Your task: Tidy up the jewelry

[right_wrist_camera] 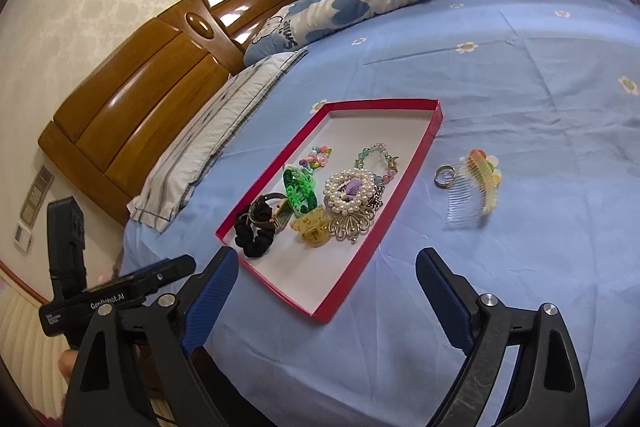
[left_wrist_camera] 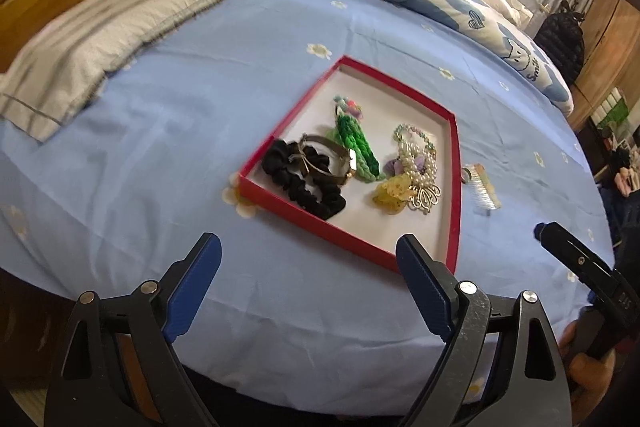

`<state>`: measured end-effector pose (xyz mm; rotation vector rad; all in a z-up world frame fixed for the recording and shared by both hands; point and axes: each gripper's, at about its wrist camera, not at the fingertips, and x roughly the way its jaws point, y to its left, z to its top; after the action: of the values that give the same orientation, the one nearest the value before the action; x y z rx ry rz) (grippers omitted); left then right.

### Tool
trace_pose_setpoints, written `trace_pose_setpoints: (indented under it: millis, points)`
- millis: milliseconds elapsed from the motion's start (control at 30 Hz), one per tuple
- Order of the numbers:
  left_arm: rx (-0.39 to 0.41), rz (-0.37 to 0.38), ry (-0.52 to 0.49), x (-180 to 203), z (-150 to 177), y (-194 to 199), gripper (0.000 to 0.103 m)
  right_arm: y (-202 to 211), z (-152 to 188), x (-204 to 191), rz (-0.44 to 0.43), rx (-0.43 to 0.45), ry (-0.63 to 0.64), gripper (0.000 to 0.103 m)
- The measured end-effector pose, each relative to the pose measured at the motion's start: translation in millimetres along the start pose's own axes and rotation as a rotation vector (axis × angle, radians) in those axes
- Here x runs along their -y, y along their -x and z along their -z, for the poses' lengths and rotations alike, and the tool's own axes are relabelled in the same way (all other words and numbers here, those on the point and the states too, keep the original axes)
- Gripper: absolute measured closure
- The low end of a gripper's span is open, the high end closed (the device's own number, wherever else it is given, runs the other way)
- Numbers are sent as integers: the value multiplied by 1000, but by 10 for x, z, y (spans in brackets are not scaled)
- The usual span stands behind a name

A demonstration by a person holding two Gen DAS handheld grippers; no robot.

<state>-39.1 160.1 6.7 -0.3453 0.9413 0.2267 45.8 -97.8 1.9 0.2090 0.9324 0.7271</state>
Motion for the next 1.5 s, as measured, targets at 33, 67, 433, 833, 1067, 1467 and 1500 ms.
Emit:
trace_pose_setpoints:
  millis: [33,67,433,833,1067,1467,1500]
  points:
    - [15,-10,-9,13,-3,58,13,24,-4,-32,7,2,19,11]
    - [33,-24,-19,29,-15,126,13,67,-19,-78,22,13,49,11]
    - [166,-159,-57,32,-32,301,0,364,-106,-553,115,141,314,1]
    - [157,-197,-69,27,332,46,0,-161,326,-282,146,55,215,1]
    - [178,-211,-93,83,357,83,0,-158,370,-268,144,52,208,1]
    - [186,-212,-101,126,379,118,0,-113,368,-266,151,56,206,1]
    - [188,-212,-101,125,377,118,0,-110,366,-270,152,56,207,1]
